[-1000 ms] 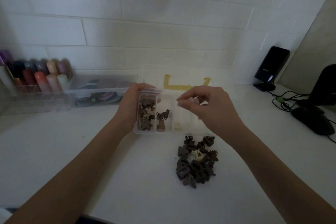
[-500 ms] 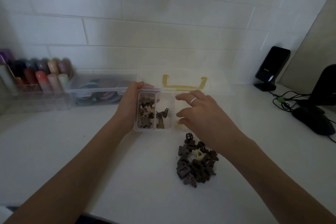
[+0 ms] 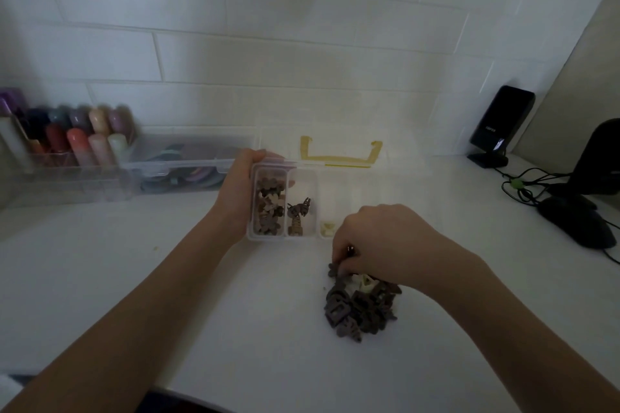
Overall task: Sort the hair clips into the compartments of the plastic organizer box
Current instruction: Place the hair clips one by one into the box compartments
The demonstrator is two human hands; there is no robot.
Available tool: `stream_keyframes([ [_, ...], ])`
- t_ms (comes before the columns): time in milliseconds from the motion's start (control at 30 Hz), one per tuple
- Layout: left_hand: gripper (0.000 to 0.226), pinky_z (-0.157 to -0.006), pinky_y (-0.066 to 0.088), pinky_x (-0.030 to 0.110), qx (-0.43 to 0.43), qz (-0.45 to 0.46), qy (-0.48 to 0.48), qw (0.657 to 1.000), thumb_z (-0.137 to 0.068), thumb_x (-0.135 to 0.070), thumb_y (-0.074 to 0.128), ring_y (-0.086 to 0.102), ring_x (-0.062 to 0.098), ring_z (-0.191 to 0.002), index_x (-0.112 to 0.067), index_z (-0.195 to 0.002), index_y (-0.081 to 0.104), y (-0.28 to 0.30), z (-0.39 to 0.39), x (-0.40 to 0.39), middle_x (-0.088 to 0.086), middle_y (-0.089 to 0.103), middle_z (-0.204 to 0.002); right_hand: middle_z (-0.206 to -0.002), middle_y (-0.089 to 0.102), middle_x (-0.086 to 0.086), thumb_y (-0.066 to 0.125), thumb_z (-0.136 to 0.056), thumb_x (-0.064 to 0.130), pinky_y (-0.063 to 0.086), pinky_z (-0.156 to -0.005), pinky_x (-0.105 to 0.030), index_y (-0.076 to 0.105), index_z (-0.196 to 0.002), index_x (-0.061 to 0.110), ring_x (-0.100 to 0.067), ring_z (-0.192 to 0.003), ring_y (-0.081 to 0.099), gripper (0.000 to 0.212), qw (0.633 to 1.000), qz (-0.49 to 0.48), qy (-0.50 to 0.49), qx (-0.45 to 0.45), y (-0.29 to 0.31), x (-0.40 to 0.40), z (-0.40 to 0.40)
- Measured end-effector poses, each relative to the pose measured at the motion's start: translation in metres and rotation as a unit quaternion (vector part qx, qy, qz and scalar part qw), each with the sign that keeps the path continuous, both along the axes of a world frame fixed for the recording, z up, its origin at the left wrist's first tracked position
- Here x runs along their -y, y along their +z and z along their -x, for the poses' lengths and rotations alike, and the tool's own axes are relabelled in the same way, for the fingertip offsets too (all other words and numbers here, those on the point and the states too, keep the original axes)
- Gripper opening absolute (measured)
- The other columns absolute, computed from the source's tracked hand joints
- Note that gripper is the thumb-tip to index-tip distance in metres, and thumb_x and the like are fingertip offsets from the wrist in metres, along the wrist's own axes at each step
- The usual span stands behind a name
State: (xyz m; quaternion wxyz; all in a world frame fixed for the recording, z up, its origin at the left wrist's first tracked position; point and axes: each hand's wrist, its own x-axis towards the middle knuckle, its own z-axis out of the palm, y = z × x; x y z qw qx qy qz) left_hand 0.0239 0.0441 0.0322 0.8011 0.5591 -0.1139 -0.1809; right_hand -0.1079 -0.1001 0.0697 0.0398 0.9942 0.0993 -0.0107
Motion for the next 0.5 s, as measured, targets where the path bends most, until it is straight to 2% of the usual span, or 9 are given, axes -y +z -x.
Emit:
stream_keyframes([
  [67,0.032,-0.065,0.043,0.03,0.007,0.001,-0.003,1.0,-0.085,-0.035,0.039,0.058,0.018,-0.059,-0.02,-0.063,0.057,-0.001,-0.002,0.0,0.005,0.06,-0.068,-0.079,0.06,0.016,0.064,-0.083,0.038,0.036,-0.06,-0.022,0.069,-0.092,0.033,-0.009,-0.082,0.058,0.011,0.999,-0.033,0.013,0.002,0.002,0.0,0.001],
  [167,0.032,-0.065,0.043,0.029,0.015,-0.001,-0.001,1.0,-0.086,-0.035,0.038,0.058,0.018,-0.06,-0.02,-0.065,0.057,-0.003,-0.002,0.0,0.005,0.06,-0.068,-0.061,0.05,0.013,0.065,-0.082,0.034,0.032,-0.052,-0.02,0.066,-0.082,0.028,-0.002,-0.06,0.046,0.006,0.992,-0.125,0.016,0.023,0.008,-0.002,0.003],
  [267,0.031,-0.062,0.04,0.028,0.009,0.007,-0.004,1.0,-0.086,-0.036,0.038,0.053,0.02,-0.06,-0.018,-0.067,0.054,-0.002,0.002,0.002,0.006,0.056,-0.066,-0.06,0.056,0.008,0.069,-0.08,0.027,0.041,-0.054,-0.024,0.062,-0.075,0.025,-0.006,-0.055,0.048,0.009,0.966,-0.239,0.014,0.095,0.007,-0.003,0.0],
  [333,0.032,-0.061,0.04,0.028,0.002,0.009,0.003,1.0,-0.087,-0.037,0.038,0.054,0.02,-0.06,-0.017,-0.069,0.055,-0.003,0.001,0.004,0.006,0.057,-0.066,-0.06,0.056,0.008,0.069,-0.079,0.026,0.046,-0.056,-0.028,0.059,-0.074,0.026,-0.007,-0.056,0.049,0.011,0.95,-0.282,0.014,0.134,0.002,-0.007,-0.002],
  [500,0.034,-0.062,0.044,0.028,-0.012,-0.001,0.013,1.0,-0.087,-0.042,0.04,0.06,0.02,-0.063,-0.015,-0.081,0.06,-0.007,-0.004,0.004,0.008,0.063,-0.075,-0.056,0.049,0.007,0.065,-0.083,0.026,0.037,-0.052,-0.024,0.058,-0.079,0.025,-0.007,-0.052,0.044,0.008,0.936,-0.285,0.003,0.209,-0.012,-0.014,-0.005],
])
